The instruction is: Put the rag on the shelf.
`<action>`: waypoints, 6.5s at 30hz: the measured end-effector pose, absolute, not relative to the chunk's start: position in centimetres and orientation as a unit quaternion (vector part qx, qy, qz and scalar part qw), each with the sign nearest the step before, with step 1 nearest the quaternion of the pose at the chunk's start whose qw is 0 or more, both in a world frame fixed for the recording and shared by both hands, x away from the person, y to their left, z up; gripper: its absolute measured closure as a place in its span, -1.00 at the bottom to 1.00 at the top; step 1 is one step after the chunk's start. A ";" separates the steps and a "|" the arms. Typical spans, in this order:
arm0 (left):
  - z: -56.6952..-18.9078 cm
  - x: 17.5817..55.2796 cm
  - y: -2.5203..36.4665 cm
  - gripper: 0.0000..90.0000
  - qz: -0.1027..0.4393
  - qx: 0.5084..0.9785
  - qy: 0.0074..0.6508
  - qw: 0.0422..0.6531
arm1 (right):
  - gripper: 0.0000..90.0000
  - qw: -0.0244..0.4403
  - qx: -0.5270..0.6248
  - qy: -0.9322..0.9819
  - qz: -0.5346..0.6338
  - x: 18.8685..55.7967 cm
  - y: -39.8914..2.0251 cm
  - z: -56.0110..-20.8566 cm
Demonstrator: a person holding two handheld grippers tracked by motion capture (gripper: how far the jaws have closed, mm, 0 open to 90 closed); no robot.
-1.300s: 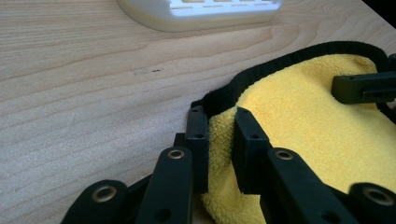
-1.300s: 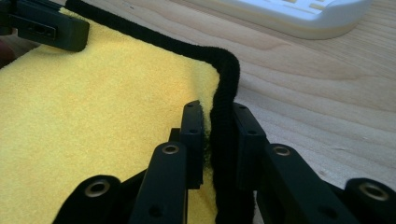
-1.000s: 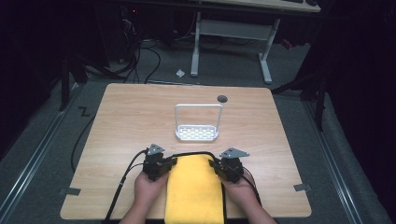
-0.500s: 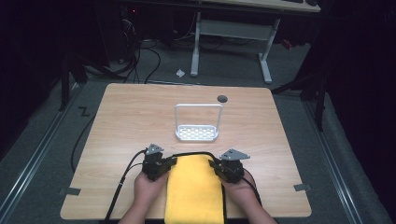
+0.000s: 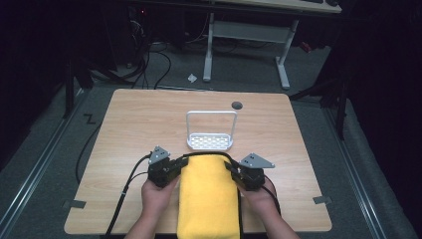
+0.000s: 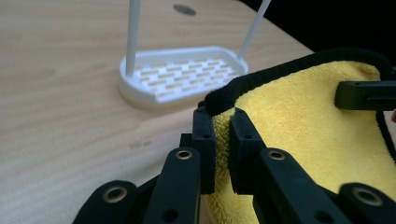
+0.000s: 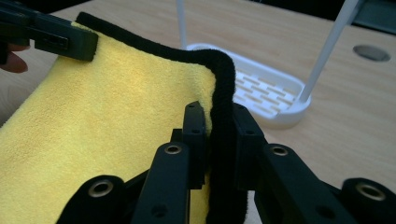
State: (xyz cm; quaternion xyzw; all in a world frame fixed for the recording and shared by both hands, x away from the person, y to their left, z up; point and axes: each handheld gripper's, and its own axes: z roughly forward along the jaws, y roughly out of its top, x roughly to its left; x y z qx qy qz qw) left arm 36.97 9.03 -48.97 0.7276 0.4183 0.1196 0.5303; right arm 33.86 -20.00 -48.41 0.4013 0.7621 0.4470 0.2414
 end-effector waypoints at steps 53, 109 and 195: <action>-31.8 39.4 9.2 0.86 0.250 0.651 0.331 0.636 | 0.76 0.363 0.326 0.663 0.568 36.3 -20.4 -32.6; -38.9 53.8 6.8 0.88 0.230 0.731 0.375 0.522 | 0.76 0.309 0.365 0.725 0.496 51.2 -22.1 -37.0; -45.9 51.4 12.1 0.42 0.174 0.724 0.445 0.497 | 0.22 0.261 0.484 0.700 0.456 52.2 -26.2 -42.5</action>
